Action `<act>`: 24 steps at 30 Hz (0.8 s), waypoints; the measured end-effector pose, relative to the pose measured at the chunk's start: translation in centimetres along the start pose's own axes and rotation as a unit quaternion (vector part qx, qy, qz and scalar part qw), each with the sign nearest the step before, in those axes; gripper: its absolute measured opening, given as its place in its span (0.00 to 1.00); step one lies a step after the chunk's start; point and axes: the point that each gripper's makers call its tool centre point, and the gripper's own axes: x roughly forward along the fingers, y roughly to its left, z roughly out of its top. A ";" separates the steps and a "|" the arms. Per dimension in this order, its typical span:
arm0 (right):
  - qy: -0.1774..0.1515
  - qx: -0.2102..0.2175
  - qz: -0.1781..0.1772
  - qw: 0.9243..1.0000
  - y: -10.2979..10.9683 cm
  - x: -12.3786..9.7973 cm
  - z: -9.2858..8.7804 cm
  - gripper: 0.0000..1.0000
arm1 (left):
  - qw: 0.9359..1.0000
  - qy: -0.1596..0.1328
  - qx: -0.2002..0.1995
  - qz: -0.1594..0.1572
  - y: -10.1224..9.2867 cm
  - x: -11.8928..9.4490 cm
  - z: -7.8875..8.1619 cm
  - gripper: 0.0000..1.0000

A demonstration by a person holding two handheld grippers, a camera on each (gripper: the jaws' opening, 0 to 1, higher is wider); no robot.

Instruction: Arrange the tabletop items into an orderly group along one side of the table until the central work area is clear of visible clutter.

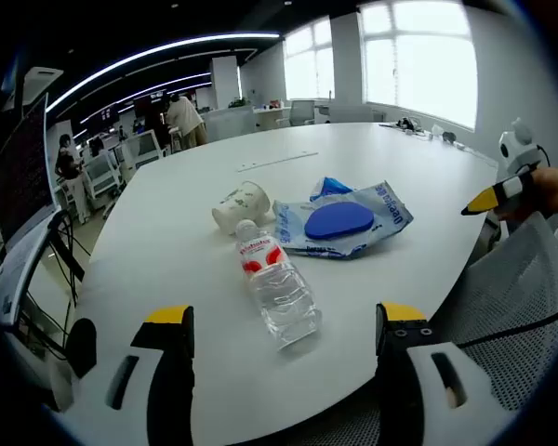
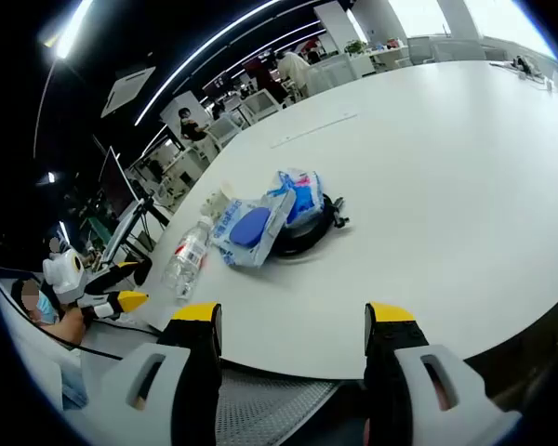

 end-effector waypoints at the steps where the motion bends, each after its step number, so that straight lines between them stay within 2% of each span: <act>1: 0.001 0.000 0.001 1.000 0.0 0.0 0.0 0.61 | 1.000 0.000 0.000 0.000 0.0 0.0 0.0 0.82; 24: 0.005 0.004 0.002 1.000 0.1 0.2 -0.4 0.61 | 1.000 0.000 -0.001 0.002 0.1 -0.2 -0.1 0.82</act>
